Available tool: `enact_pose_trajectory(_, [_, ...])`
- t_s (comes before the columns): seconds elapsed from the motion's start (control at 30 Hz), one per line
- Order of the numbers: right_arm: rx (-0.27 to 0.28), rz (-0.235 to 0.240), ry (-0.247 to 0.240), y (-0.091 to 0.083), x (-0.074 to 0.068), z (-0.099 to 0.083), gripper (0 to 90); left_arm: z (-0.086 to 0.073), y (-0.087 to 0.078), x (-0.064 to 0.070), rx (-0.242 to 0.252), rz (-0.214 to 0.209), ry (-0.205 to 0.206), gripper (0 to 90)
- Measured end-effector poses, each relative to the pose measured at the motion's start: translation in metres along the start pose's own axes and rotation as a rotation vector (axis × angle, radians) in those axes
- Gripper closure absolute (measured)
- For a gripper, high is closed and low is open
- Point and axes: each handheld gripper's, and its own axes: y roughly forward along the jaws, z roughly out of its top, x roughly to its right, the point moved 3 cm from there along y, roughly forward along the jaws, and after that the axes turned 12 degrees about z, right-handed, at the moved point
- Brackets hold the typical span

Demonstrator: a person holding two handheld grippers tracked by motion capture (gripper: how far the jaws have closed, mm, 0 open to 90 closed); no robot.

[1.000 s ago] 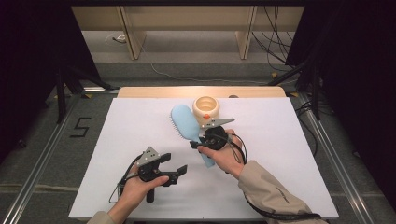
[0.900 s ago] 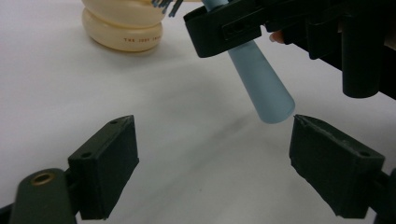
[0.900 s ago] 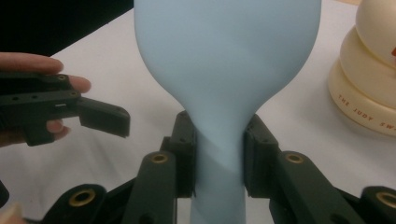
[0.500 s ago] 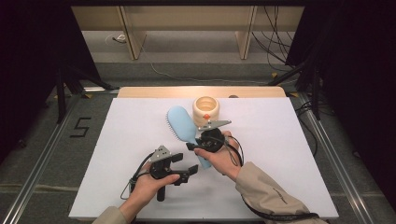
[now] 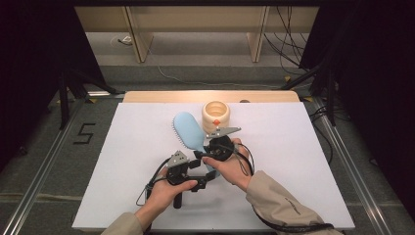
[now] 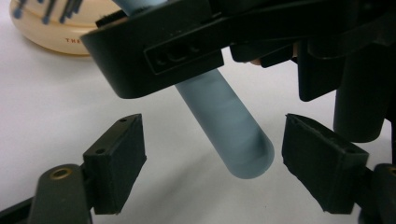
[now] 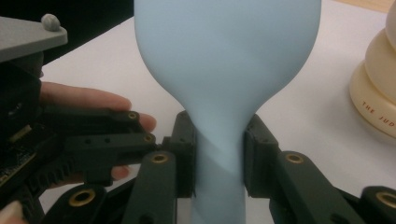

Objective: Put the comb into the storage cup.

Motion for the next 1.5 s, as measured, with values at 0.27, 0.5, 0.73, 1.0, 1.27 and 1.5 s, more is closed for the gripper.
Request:
enact_pose_trajectory(0.27, [0.006,0.002,-0.001,0.000,-0.001,0.000,70.4,-0.001,0.006,0.001,-0.002,-0.006,-0.019,27.6])
enact_pose_trajectory(0.5, [0.010,-0.001,-0.003,0.001,-0.001,0.000,70.4,0.000,0.008,0.001,0.015,-0.017,-0.044,33.7])
enact_pose_trajectory(0.73, [0.020,0.000,-0.003,0.001,-0.002,0.000,70.4,0.002,0.010,0.001,0.040,-0.034,-0.091,44.3])
enact_pose_trajectory(1.0, [0.034,-0.001,-0.010,0.001,-0.002,0.001,70.4,0.003,0.008,-0.002,0.053,-0.059,-0.164,58.1])
enact_pose_trajectory(1.27, [0.045,0.001,-0.023,0.000,-0.004,0.002,70.3,0.003,0.007,-0.009,0.051,-0.086,-0.257,64.2])
enact_pose_trajectory(1.5, [0.054,-0.008,-0.055,0.000,-0.007,0.004,70.0,0.004,0.005,-0.012,0.066,-0.110,-0.290,66.0])
